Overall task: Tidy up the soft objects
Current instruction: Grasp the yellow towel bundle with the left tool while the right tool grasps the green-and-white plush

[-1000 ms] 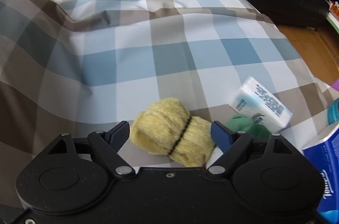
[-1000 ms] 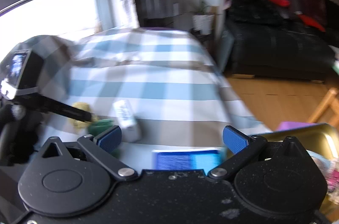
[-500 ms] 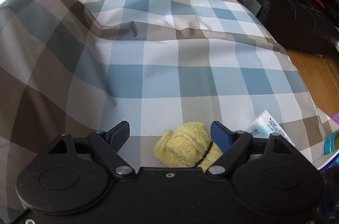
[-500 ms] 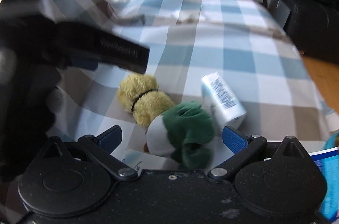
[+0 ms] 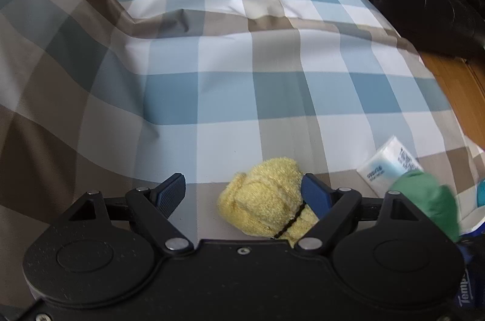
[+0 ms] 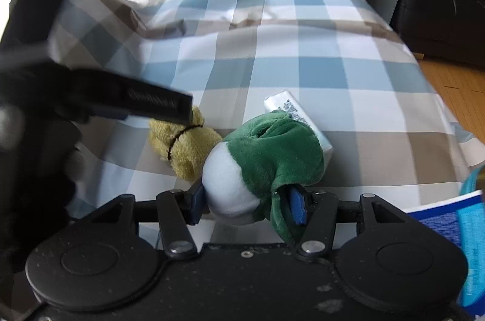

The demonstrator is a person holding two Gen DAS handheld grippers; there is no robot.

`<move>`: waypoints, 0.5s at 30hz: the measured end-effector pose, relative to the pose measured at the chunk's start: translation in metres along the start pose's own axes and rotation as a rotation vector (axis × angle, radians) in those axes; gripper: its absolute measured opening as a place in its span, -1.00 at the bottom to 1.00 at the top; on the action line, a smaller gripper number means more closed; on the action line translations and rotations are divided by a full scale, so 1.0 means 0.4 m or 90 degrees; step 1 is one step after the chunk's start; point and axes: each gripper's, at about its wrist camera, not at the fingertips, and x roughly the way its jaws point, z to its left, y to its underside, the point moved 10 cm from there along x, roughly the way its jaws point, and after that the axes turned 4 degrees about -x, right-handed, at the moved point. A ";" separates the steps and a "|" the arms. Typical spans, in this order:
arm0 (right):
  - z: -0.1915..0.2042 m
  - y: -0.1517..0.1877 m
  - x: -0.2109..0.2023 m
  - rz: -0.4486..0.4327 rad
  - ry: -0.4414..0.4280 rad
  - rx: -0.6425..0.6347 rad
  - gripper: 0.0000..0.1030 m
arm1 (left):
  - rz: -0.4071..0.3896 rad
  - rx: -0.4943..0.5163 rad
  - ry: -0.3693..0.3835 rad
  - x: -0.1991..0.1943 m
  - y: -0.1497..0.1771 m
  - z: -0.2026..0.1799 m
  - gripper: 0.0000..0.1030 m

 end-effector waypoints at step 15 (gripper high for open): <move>-0.047 -0.012 -0.212 -0.079 0.005 0.030 0.04 | -0.016 0.067 -0.005 0.001 0.020 -0.047 0.58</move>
